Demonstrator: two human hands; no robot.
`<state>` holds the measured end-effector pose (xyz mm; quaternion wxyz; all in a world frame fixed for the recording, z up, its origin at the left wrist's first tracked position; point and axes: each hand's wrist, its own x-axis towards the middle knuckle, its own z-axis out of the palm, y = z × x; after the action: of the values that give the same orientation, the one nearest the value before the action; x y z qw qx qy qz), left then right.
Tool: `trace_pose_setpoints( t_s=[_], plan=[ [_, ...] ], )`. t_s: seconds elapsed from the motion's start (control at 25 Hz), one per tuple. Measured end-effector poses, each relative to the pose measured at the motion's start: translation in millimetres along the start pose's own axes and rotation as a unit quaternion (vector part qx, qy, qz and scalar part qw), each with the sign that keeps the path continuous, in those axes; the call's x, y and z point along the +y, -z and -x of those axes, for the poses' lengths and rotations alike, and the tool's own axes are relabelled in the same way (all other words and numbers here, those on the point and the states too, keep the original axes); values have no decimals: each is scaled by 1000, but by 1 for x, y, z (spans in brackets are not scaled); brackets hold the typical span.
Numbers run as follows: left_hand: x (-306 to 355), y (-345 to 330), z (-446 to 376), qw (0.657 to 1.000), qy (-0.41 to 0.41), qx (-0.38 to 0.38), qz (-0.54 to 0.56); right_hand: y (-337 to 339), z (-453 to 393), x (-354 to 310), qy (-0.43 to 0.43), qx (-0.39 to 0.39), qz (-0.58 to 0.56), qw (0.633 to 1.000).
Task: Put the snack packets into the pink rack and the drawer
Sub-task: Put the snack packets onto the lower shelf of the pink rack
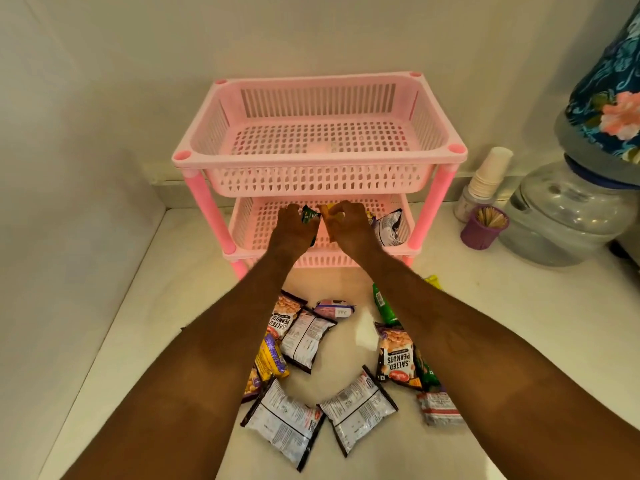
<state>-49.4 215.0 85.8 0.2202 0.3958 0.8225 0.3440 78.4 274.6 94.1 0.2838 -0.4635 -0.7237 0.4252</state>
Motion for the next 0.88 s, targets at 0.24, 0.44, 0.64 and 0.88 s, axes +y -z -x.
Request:
trace_pose_setpoints(
  t_s=[0.24, 0.44, 0.64, 0.88],
  plan=[
    [9, -12, -16, 993, 61, -55, -80, -16, -17, 15, -29, -85, 152, 984],
    [5, -22, -20, 985, 44, -144, -87, -11, -27, 27, -24, -133, 230, 964],
    [-3, -21, -15, 991, 6, -110, -75, 1, -10, 28, 52, -99, 287, 951],
    [-59, -16, 55, 980, -155, 114, 45, 0, 57, 63, 300, 22, 203, 932]
  ],
)
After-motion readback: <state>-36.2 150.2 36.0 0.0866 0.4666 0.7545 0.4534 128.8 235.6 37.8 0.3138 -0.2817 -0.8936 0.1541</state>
